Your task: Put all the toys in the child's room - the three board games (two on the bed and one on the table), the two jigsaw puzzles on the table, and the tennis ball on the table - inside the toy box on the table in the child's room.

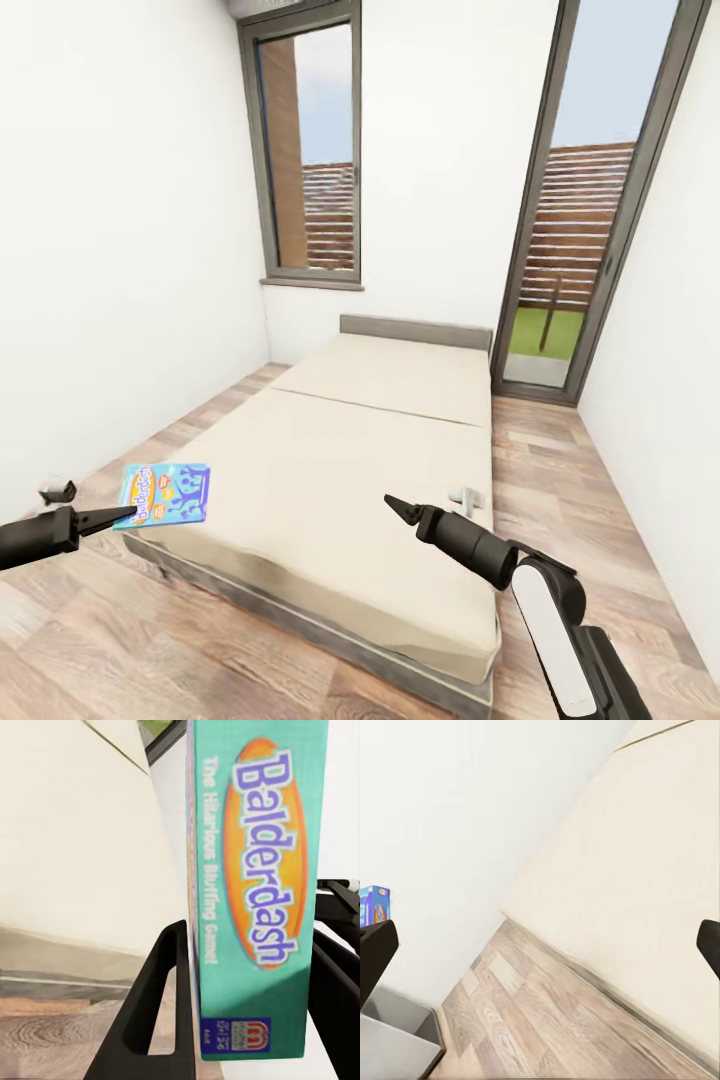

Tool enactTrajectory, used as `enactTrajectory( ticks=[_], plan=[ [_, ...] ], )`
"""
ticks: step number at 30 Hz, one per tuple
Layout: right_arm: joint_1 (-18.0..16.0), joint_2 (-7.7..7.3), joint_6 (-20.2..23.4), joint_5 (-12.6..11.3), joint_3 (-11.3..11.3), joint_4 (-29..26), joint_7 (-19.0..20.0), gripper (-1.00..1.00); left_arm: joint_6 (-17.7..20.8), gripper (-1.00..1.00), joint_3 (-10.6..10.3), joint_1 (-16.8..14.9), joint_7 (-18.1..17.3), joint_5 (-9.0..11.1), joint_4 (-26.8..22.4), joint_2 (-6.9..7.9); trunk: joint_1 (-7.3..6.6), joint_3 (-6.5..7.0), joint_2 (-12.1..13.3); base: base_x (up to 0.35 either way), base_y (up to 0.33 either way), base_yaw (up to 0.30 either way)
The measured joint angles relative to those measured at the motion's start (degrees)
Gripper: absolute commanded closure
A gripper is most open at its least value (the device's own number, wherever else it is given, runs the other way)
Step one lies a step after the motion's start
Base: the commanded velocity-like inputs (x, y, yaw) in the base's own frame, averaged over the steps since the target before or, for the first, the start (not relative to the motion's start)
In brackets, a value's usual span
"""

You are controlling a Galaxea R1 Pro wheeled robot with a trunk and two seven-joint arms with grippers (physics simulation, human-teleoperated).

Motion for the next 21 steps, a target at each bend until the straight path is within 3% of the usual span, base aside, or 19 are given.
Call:
enactTrajectory(
  ticks=[21],
  plan=[
    [0.0, 0.09, 0.0, 0.42, 0.01, -0.03, 0.0, -1.0, 0.0, 1.0, -0.29, 0.0, 0.0, 0.01, 0.0, -0.12, -4.61, 3.57, 8.42, 0.0, 0.0, 0.287]
  ],
)
